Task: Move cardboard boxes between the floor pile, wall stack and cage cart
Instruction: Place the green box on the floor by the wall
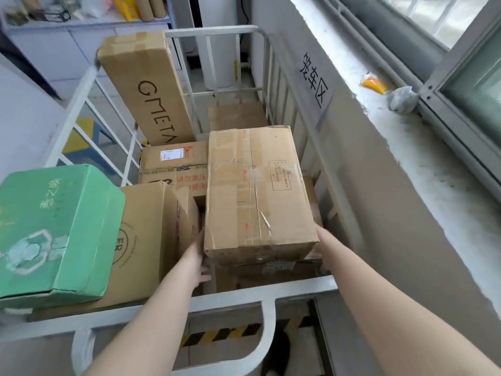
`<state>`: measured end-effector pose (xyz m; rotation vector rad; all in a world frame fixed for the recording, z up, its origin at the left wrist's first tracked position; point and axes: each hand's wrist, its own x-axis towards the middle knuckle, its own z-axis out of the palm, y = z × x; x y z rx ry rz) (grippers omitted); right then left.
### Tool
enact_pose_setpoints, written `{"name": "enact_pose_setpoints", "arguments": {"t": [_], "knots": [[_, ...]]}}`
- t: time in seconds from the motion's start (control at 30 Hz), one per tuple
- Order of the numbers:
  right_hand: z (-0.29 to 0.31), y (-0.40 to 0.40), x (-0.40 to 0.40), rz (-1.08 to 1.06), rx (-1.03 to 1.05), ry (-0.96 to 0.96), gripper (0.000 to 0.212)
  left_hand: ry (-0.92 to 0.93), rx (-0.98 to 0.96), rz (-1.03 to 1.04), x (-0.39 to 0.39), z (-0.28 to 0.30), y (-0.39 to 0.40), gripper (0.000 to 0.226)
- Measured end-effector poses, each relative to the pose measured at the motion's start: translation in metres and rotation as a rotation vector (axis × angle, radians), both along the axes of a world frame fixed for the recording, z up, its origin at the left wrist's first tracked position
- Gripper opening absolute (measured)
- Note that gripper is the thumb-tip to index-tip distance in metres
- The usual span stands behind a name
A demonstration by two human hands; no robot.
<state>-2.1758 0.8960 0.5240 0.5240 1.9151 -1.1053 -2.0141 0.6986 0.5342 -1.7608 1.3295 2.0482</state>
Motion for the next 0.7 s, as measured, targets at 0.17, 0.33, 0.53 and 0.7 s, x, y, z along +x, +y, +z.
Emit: {"name": "enact_pose_setpoints", "arguments": {"t": [0.17,0.33,0.53,0.7], "knots": [[-0.093,0.004,-0.037,-0.086,-0.009,0.004,0.136,0.153,0.134,0.187,-0.019,-0.02,-0.006,0.036],[-0.059,-0.029,-0.025,-0.103,-0.043,0.03,0.098,0.207,0.109,0.264,-0.024,-0.034,-0.027,0.039],[-0.018,-0.048,-0.029,-0.092,-0.097,-0.078,0.089,0.185,0.037,0.198,-0.031,-0.024,-0.038,0.041],[0.026,-0.029,0.003,-0.242,-0.143,-0.006,0.073,0.154,0.017,0.068,-0.014,-0.001,-0.029,0.069]]}}
